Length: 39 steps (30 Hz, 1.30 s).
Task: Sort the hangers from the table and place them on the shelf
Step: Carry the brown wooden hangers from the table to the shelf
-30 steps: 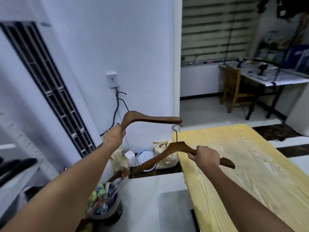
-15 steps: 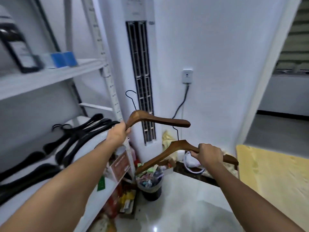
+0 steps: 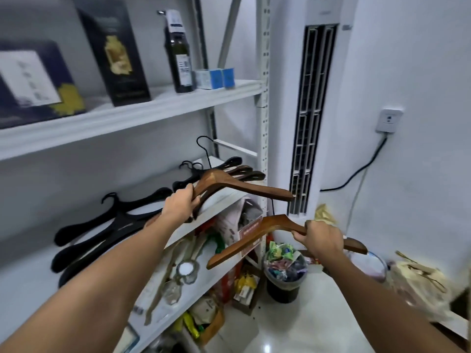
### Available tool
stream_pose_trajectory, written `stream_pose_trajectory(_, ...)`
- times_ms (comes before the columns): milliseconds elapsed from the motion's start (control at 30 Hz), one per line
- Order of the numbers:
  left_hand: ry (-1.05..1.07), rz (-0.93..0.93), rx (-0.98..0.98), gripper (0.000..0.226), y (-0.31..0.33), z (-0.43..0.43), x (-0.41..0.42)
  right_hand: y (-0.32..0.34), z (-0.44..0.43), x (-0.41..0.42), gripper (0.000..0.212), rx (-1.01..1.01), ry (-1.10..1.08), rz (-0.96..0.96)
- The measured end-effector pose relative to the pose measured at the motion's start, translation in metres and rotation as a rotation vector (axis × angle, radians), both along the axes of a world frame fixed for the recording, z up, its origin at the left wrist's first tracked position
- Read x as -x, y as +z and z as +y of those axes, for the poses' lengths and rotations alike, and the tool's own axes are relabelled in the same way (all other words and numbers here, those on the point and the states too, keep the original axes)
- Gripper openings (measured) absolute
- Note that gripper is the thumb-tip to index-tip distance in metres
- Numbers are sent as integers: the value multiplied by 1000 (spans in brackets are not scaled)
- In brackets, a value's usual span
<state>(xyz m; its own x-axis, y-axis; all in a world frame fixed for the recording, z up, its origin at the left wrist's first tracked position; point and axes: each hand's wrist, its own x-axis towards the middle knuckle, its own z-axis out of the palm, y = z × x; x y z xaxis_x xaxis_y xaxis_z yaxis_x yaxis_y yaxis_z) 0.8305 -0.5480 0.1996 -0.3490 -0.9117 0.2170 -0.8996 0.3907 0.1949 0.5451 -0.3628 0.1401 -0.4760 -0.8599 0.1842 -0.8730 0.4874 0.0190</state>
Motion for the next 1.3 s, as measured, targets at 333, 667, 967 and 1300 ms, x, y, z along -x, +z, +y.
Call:
stream_pose_trajectory(333, 99, 42, 22, 23, 11, 49, -164, 13, -5, -139, 41, 20, 172, -24)
stream_pose_trajectory(667, 270, 74, -27, 22, 14, 110, -327, 28, 11, -279, 40, 45, 337, -18)
stream_pose_trajectory(967, 449, 106, -2, 20, 11, 158, -448, 21, 5, -387, 40, 72, 506, -50)
stream_pose_trajectory(1300, 682, 87, -55, 18, -18, 179, -550, 5, -13, -460, 38, 41, 597, -73)
